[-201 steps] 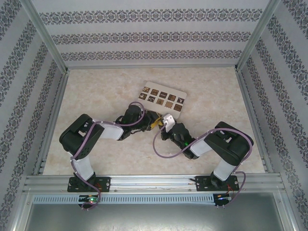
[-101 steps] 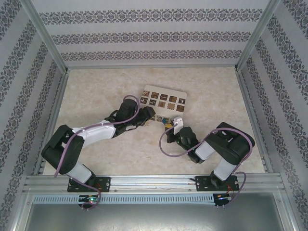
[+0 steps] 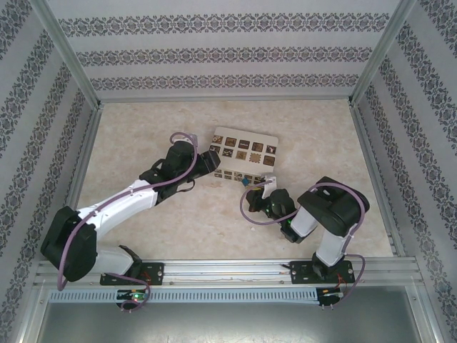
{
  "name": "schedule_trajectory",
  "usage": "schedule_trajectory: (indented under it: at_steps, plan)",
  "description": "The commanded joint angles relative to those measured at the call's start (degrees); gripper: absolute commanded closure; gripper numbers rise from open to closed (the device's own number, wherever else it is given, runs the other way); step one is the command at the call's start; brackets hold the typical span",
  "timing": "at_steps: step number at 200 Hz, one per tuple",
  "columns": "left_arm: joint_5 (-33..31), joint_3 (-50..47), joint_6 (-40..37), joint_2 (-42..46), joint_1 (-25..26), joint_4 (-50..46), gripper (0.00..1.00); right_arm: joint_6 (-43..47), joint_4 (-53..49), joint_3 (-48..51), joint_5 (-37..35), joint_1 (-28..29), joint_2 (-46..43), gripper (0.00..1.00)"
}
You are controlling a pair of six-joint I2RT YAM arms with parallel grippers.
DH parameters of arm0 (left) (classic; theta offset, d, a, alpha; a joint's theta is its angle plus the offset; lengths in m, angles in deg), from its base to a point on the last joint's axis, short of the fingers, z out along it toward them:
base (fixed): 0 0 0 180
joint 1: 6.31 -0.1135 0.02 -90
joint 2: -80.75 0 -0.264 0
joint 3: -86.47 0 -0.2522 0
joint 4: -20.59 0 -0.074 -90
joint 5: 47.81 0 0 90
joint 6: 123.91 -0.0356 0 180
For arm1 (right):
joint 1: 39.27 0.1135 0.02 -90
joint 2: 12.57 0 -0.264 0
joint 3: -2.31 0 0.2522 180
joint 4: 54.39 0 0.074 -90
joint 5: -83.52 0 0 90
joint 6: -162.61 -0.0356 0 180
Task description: Unlock the padlock with the key
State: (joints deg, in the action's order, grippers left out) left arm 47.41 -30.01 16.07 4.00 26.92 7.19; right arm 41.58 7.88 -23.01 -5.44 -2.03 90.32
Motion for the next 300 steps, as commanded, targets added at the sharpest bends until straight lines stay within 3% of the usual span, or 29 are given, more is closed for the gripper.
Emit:
schedule_trajectory:
  at_steps: [1, 11, 106, 158, 178, 223, 300]
  plan:
    - [-4.46, 1.88, -5.34, 2.14, -1.26, -4.37, 0.44, -3.55, 3.25, 0.15, -0.35, -0.60, 2.59, 1.00]
    - [-4.76, 1.99, -6.07, 2.60, -1.61, -4.98, 0.43, -3.94, 3.25, -0.04, -0.43, -0.66, 2.88, 1.00]
    - [-2.55, 2.43, -10.18, 4.41, -8.70, -7.42, 0.33, -1.87, -3.53, 3.55, -1.93, -2.83, -7.84, 0.59]
    - [6.89, 5.24, -13.13, 0.40, -13.64, -8.33, 0.27, -1.19, -21.86, 0.25, 2.84, -5.56, -22.39, 0.15]
    - [11.06, 6.81, -13.68, -2.59, -15.42, -7.84, 0.27, -1.70, -28.02, -1.69, 8.35, -7.50, -26.78, 0.02]
    - [19.89, 12.84, -14.60, -11.90, -18.06, -6.97, 0.26, -5.09, -33.14, -3.50, 18.42, -10.23, -31.61, 0.02]
    - [30.04, 24.64, -15.73, -28.82, -18.14, -9.57, 0.30, -8.37, -39.64, -3.43, 22.87, -10.34, -33.82, 0.02]
